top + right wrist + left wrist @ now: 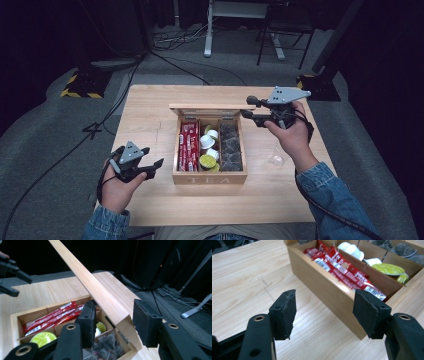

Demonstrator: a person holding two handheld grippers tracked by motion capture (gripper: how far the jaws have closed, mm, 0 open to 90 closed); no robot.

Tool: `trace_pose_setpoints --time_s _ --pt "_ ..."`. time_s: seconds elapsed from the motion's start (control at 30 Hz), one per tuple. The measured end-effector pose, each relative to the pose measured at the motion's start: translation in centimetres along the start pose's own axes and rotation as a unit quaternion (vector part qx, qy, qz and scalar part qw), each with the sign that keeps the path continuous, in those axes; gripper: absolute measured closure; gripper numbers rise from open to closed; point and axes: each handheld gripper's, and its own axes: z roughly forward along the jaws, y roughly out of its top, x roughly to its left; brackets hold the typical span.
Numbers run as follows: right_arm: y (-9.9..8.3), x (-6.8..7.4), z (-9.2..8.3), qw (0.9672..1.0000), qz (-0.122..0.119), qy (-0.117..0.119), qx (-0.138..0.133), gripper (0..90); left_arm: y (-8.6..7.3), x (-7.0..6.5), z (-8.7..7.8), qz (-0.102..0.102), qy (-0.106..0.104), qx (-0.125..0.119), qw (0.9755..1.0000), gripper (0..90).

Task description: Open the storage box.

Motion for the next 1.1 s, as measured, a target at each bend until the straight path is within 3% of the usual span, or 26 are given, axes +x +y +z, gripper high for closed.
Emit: trace_pose_setpoints --time_s 0.3,0.53,0.7,0.9,1.1 --pt "1.1 -2.0 1.0 0.9997 0.016 -0.005 -0.018 55.8 -2.1 0.8 -1.6 -0.021 0.031 0.007 0.9993 33.8" --pt "1.8 -3.8 2.0 0.9989 0.034 -0.015 -0.028 55.6 -3.1 1.2 -2.2 -0.032 0.039 0.016 0.9986 33.0" --pt "2.2 -5.2 2.9 0.9974 0.060 -0.020 -0.034 55.4 -3.4 1.3 -2.3 -0.036 0.041 0.017 0.9984 33.0" --pt "2.7 -6.1 3.8 0.9969 0.064 -0.037 -0.027 54.6 -3.4 1.5 -2.1 -0.038 0.040 0.016 0.9984 32.9" --pt "2.4 -7.2 5.6 0.9963 0.072 -0.047 0.004 53.3 -3.1 1.7 -1.6 -0.034 0.033 0.017 0.9987 32.9"
